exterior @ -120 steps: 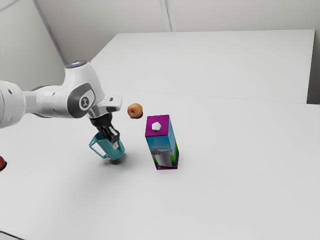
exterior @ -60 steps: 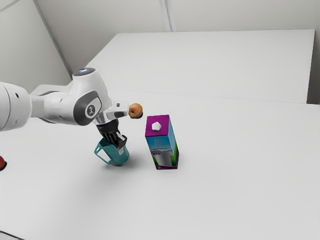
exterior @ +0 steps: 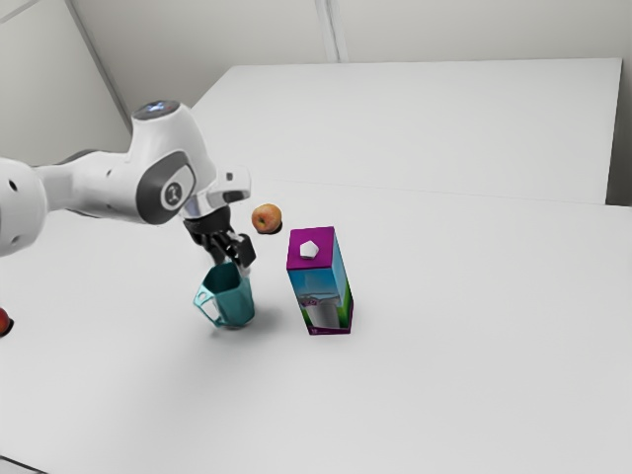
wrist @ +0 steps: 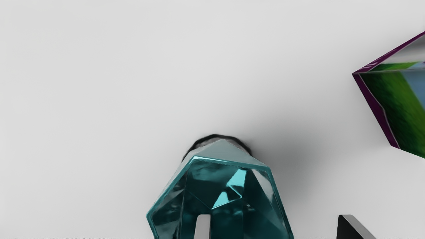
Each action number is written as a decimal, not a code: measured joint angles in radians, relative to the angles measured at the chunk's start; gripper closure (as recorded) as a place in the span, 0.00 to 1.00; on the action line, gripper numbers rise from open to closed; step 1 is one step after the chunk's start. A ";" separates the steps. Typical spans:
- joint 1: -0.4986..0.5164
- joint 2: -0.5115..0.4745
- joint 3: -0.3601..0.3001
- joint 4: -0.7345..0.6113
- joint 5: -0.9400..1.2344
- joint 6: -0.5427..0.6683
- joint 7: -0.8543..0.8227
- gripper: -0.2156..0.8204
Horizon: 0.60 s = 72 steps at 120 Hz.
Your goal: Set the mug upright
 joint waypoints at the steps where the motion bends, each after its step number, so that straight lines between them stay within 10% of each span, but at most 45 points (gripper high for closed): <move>1: 0.000 -0.003 0.000 0.004 0.000 -0.005 0.000 0.42; 47: -0.013 -0.010 0.014 0.322 -0.002 -0.267 -0.044 0.24; 72: -0.366 -0.004 0.351 0.483 0.001 -0.443 -0.094 0.22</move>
